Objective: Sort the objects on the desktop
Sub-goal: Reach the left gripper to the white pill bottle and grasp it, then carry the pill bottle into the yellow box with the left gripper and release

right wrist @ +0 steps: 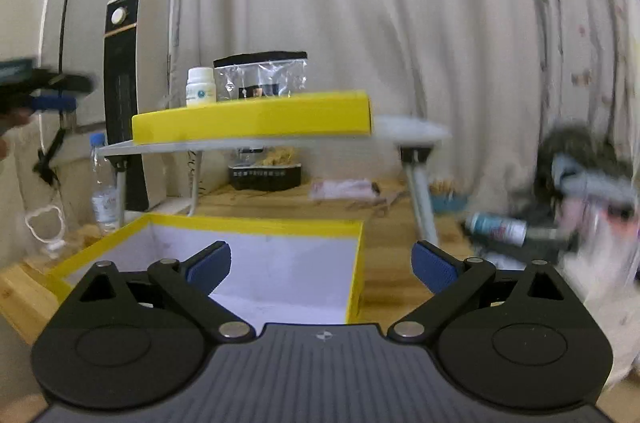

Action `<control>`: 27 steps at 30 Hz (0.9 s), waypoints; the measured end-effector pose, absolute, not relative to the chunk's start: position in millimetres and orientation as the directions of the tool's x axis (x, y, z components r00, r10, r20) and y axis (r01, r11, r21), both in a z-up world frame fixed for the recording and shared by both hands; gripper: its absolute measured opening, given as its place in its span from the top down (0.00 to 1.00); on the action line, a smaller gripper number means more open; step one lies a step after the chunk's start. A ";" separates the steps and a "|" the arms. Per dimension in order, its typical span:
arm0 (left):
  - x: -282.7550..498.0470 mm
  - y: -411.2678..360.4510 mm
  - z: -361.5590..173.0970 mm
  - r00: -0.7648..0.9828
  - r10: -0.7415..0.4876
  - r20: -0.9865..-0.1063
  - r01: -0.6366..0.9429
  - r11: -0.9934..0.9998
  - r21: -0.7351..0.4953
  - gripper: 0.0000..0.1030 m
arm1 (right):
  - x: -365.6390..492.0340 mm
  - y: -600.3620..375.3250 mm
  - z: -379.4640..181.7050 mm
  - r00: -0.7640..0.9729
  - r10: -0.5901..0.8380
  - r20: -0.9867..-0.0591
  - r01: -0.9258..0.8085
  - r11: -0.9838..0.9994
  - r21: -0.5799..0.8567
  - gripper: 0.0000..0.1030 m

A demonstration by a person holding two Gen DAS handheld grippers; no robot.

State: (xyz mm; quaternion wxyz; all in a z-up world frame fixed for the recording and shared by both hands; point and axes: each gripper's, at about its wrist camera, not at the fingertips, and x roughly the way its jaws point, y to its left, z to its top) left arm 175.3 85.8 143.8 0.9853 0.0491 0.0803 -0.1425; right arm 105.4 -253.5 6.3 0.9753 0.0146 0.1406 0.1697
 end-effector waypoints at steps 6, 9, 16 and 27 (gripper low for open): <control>237.6 56.5 154.7 0.945 -0.259 -0.200 0.290 0.947 0.141 0.14 | 91.8 -254.9 -1.2 0.903 0.333 -0.271 -0.328 0.942 0.067 0.00; 259.6 45.9 150.6 0.949 -0.212 -0.234 0.252 0.955 0.156 0.24 | 86.5 -265.4 0.2 0.893 0.354 -0.278 -0.333 0.935 0.121 0.00; 272.4 40.2 146.4 0.950 -0.197 -0.241 0.242 0.955 0.173 0.61 | 84.9 -276.7 1.0 0.901 0.343 -0.267 -0.317 0.939 0.137 0.00; 255.1 41.3 161.2 0.941 -0.249 -0.230 0.289 0.944 0.159 0.68 | 89.6 -283.0 -3.6 0.896 0.347 -0.276 -0.308 0.935 0.175 0.00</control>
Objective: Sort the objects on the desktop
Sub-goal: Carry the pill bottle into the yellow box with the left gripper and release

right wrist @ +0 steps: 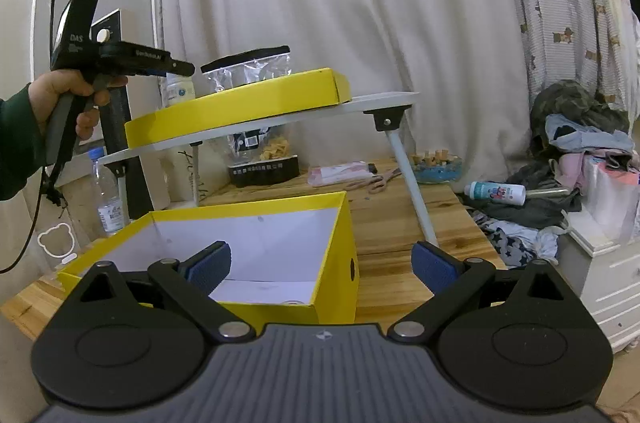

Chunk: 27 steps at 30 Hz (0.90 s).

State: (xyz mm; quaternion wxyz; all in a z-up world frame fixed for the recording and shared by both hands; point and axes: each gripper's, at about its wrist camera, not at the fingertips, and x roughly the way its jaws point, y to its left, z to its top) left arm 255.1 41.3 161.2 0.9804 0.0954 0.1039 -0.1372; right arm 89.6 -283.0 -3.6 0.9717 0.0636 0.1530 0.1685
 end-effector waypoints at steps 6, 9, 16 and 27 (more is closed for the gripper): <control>202.8 34.6 165.2 0.907 -0.362 -0.215 0.393 0.911 0.127 0.68 | 87.0 -280.7 -0.5 0.896 0.356 -0.267 -0.319 0.932 0.173 0.00; 179.5 29.8 144.0 0.879 -0.397 -0.264 0.442 0.887 0.136 0.68 | 86.3 -279.5 0.9 0.891 0.364 -0.270 -0.326 0.929 0.177 0.00; 189.8 18.4 75.1 0.784 -0.344 -0.517 0.492 0.852 0.179 0.68 | 83.9 -271.6 5.0 0.883 0.373 -0.287 -0.344 0.927 0.147 0.00; 242.2 -8.4 4.2 0.527 -0.139 -0.838 0.531 0.824 0.198 0.68 | 76.6 -269.7 5.1 0.888 0.367 -0.277 -0.333 0.929 0.162 0.00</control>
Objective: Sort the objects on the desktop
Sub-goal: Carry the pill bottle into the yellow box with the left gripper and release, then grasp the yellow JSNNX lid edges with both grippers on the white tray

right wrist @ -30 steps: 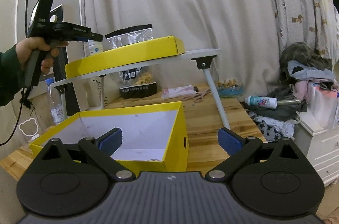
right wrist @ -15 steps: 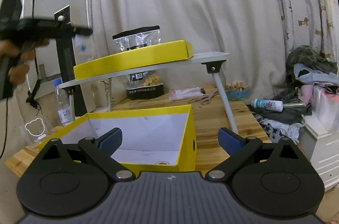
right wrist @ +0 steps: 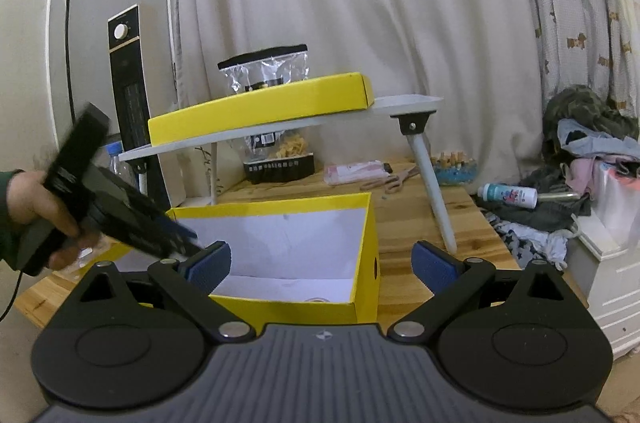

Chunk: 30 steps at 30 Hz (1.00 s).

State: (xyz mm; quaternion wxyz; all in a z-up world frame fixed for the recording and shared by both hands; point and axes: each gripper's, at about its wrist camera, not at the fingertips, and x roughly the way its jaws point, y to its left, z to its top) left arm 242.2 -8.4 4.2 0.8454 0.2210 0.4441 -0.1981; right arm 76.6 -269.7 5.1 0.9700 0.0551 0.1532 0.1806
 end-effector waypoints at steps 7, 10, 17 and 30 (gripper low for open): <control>243.4 -13.5 -8.4 0.496 -0.066 -0.866 0.540 0.804 0.248 0.68 | 74.6 -271.9 5.6 0.887 0.374 -0.273 -0.337 0.926 0.173 0.00; 243.7 -12.7 -9.7 0.494 -0.061 -0.867 0.536 0.807 0.249 0.56 | 75.6 -271.3 3.8 0.881 0.381 -0.281 -0.342 0.922 0.179 0.00; 233.1 2.4 21.7 0.579 -0.097 -0.810 0.488 0.837 0.248 0.26 | 79.7 -269.5 6.4 0.874 0.388 -0.291 -0.351 0.920 0.174 0.00; 221.1 80.9 142.4 0.899 -0.113 -0.424 0.194 0.969 0.152 0.10 | 208.6 -293.5 116.0 0.847 0.409 -0.340 -0.374 0.912 0.168 0.00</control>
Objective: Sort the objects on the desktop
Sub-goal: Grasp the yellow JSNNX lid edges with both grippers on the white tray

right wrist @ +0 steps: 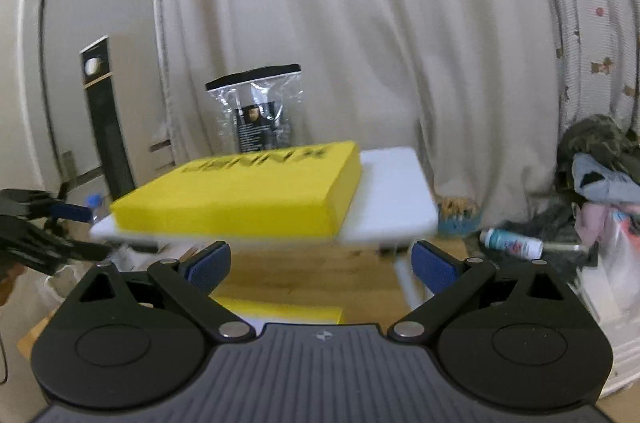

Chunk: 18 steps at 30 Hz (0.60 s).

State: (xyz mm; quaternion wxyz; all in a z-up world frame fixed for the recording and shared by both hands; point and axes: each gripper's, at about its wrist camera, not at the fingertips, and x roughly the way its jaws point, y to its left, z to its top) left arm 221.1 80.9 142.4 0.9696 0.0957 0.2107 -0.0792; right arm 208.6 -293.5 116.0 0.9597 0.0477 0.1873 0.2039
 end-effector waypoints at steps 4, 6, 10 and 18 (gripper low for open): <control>258.9 96.9 147.6 0.879 -0.145 -0.453 0.177 0.984 0.029 0.31 | 276.1 -288.1 138.1 0.801 0.438 -0.407 -0.392 0.899 0.195 0.01; 280.9 102.0 145.0 0.853 -0.182 -0.489 0.177 0.983 -0.057 0.32 | 309.8 -287.7 143.0 0.760 0.479 -0.440 -0.401 0.877 0.263 0.13; 312.4 117.3 134.8 0.819 -0.221 -0.529 0.155 0.974 -0.168 0.31 | 349.3 -273.2 143.6 0.707 0.499 -0.501 -0.415 0.867 0.276 0.27; 327.8 122.9 122.7 0.785 -0.318 -0.531 0.167 0.935 -0.312 0.31 | 379.6 -261.1 121.3 0.613 0.566 -0.552 -0.441 0.824 0.356 0.32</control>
